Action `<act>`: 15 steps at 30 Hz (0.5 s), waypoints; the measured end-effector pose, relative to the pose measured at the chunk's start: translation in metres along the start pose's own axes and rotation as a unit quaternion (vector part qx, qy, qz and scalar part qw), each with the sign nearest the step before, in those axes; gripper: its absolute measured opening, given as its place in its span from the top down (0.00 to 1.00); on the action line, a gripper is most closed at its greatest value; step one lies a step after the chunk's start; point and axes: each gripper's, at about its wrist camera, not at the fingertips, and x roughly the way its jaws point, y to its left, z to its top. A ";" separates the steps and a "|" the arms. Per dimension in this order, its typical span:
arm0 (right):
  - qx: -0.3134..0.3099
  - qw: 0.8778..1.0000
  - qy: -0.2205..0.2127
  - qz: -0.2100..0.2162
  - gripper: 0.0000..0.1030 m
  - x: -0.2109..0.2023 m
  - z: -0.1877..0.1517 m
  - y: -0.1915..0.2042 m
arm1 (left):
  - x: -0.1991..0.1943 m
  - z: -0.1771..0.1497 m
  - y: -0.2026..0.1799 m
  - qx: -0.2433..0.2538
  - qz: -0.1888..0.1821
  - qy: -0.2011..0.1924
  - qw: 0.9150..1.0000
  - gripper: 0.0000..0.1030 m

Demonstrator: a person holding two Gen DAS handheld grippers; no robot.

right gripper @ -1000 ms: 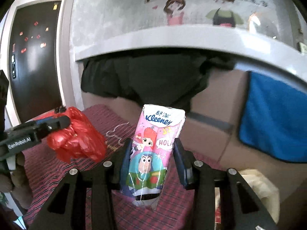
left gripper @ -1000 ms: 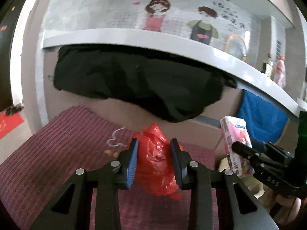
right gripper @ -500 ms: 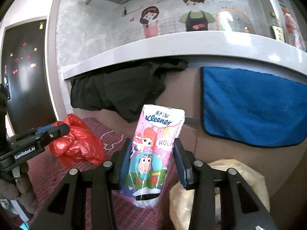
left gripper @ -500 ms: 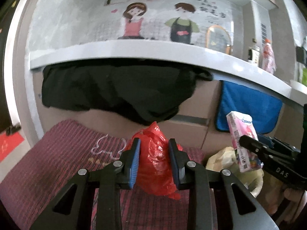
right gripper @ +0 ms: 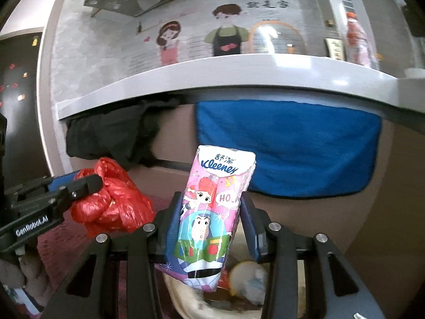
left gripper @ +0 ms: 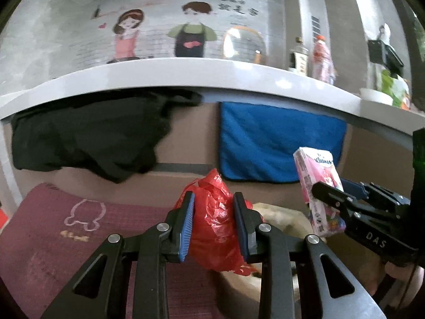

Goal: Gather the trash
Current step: 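Carry the red bag and Kleenex pack over the bin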

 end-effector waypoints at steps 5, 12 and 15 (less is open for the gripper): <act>0.004 1.000 -0.001 -0.024 0.63 -0.004 -0.007 -0.025 | 0.016 -0.004 -0.026 0.011 -0.017 0.003 1.000 0.71; 0.015 0.999 0.002 -0.036 0.63 -0.001 -0.021 -0.045 | 0.033 -0.015 -0.041 0.002 -0.037 -0.002 0.999 0.71; 0.015 0.999 0.008 -0.040 0.63 0.004 -0.028 -0.050 | 0.042 -0.025 -0.044 -0.002 -0.040 0.005 0.999 0.71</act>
